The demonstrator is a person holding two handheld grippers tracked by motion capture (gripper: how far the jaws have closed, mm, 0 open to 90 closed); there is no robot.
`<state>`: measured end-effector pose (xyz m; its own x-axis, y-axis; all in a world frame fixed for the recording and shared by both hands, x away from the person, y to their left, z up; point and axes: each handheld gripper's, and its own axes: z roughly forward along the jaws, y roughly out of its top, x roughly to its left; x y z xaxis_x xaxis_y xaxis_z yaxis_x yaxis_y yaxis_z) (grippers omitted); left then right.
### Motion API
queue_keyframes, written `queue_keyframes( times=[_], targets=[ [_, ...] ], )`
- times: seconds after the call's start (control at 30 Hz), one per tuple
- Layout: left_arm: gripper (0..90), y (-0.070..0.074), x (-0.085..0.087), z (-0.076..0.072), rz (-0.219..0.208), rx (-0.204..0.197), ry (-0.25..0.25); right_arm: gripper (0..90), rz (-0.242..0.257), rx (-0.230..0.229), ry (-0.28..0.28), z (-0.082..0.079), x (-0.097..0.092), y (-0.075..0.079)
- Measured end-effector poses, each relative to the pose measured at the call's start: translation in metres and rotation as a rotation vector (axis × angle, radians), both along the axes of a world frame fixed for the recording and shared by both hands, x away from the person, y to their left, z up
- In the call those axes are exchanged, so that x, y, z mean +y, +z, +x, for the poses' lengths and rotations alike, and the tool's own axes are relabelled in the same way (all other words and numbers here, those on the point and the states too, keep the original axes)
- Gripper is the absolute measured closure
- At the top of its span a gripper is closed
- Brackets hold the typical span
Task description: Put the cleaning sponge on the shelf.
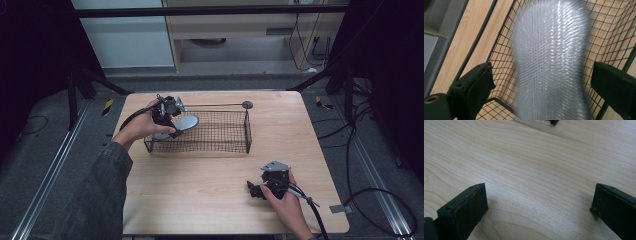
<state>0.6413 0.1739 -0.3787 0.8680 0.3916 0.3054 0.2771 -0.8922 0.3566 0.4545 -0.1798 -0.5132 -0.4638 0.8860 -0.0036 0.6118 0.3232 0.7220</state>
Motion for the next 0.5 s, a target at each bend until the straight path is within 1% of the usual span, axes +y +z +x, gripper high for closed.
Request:
queue_keyframes(
  times=[0.13,0.3,0.4,0.5],
  targets=[
    [4.2,0.002,0.001,-0.001,-0.017,0.005,-0.004,0.5,0.000,0.000,0.000,0.000,0.000,0.000],
    [5.8,0.005,-0.001,-0.004,-0.026,-0.002,-0.018,0.5,0.000,0.000,0.000,0.000,0.000,0.000],
    [5.8,0.008,-0.002,-0.007,-0.044,-0.008,-0.018,0.5,0.000,0.000,0.000,0.000,0.000,0.000],
    [5.8,0.012,-0.003,-0.011,-0.073,-0.006,-0.017,0.5,-0.001,-0.001,0.001,0.000,0.000,0.000]
  ],
)
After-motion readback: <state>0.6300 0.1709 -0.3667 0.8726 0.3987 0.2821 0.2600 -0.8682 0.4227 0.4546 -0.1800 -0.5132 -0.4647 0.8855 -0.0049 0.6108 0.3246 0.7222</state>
